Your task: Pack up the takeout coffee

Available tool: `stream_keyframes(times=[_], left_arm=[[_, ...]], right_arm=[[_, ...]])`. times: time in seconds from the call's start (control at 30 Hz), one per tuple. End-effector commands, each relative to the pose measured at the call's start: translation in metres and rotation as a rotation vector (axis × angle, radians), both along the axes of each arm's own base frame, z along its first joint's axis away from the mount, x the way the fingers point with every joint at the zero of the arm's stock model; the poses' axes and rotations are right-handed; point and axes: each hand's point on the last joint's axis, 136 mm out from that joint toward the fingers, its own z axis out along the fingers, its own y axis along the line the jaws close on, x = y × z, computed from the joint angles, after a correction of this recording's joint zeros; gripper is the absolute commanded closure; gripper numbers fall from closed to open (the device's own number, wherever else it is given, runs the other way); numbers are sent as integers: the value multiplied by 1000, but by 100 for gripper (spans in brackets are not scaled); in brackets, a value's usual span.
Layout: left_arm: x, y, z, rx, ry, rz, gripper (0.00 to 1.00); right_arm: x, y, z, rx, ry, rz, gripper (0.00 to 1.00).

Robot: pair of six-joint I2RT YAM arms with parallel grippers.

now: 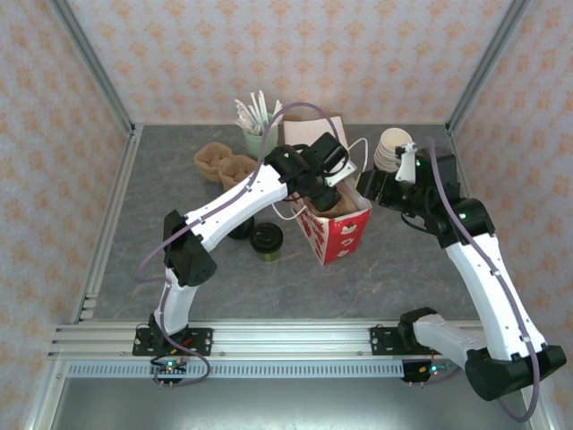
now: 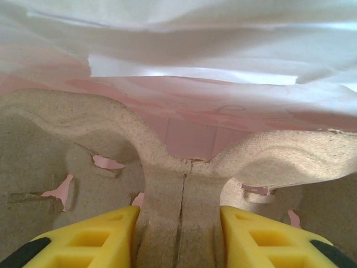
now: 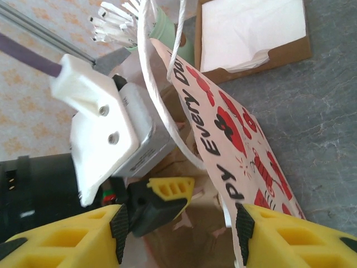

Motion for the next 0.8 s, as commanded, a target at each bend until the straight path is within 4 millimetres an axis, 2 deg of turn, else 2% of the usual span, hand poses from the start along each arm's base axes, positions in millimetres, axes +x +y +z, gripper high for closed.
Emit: stream_keyframes(times=[0.0,0.4,0.53,0.67,0.77], left_arm=[[-2,-4,11,-43,-12,-37,59],[-5,-13,4,-66,6,-130,59],[-4,-16,3,-80,5,-155,59],[-3,-17,1,-74,-6,-192,59],[-3,-17,-2,-67,-2,-220,59]], right_arm=[[13,2,2,-30,-66,23,44],[24,-15,-43,-155,18,-43,44],[25,-14,-54,-157,50,-42,45],[25,-11,-62,-150,72,-28,49],[26,-6,-68,-131,87,-9,56]])
